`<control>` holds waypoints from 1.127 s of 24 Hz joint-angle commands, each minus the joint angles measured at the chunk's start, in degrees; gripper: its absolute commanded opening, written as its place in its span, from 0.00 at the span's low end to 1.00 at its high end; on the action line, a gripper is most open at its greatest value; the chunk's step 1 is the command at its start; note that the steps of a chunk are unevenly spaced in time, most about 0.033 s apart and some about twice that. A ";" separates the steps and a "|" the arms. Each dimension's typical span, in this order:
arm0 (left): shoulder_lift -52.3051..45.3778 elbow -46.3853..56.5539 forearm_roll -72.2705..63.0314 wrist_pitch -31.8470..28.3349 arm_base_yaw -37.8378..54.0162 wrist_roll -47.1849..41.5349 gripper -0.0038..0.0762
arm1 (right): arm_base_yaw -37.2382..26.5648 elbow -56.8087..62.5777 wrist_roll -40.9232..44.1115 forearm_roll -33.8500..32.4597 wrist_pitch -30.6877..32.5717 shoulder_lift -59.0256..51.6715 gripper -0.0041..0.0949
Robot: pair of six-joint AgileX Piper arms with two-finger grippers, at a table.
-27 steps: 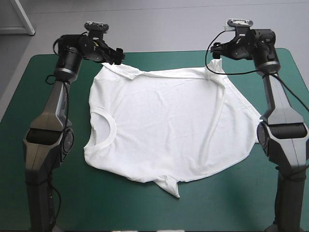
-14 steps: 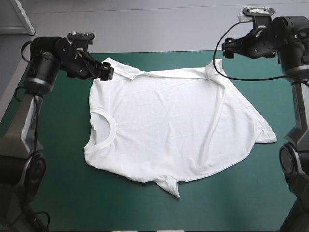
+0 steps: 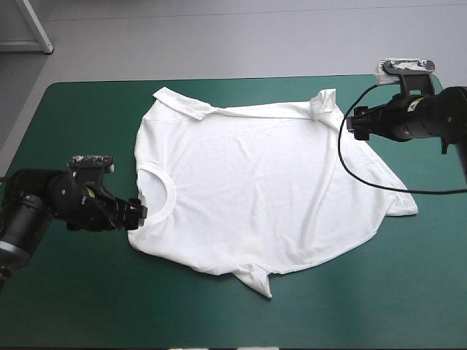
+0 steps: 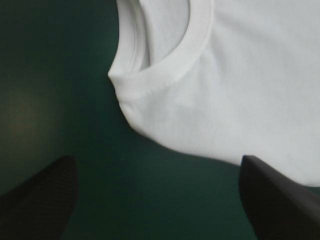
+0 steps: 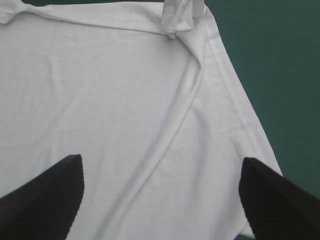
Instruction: Fold the cloth
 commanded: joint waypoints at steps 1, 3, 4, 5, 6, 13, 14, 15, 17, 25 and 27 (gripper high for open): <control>-1.46 5.85 -1.22 -5.89 -0.19 -2.71 0.83 | -0.26 0.04 -1.28 1.70 -3.34 -5.16 0.78; -0.96 9.83 -2.80 -10.71 -0.19 -2.71 0.83 | -0.26 0.04 -1.28 1.85 -2.30 -6.97 0.77; -0.78 11.09 -3.77 -12.61 -0.19 -2.71 0.83 | -0.26 0.04 -1.28 1.85 -2.07 -7.86 0.77; -0.30 12.35 -4.74 -15.03 -0.19 -2.71 0.83 | -0.26 0.04 -1.28 1.85 -2.06 -8.72 0.77; 0.29 13.34 -5.67 -17.26 -0.19 -2.71 0.83 | -0.26 0.04 -1.28 1.85 -1.97 -9.48 0.77; 8.66 14.67 -6.80 -21.33 -0.29 -1.48 0.83 | -0.26 0.04 -0.91 1.85 -1.18 -13.79 0.77; 9.91 14.67 -7.51 -22.13 -0.52 -0.49 0.83 | -0.26 0.04 -0.61 1.73 -1.18 -14.40 0.77; 10.95 14.67 -7.99 -22.69 -0.94 -0.02 0.83 | -0.26 0.04 -0.61 1.64 -1.18 -14.51 0.77; 12.57 14.67 -9.07 -25.96 -3.17 0.08 0.83 | -0.26 0.04 -0.61 1.64 -1.09 -14.96 0.77; 13.51 14.42 -8.44 -33.89 -9.94 -2.11 0.04 | -0.26 0.04 -1.30 1.50 -1.17 -14.96 0.77; 13.17 12.52 -6.01 -32.54 -9.16 -1.74 0.04 | -0.26 0.47 -1.62 1.50 -0.81 -14.96 0.77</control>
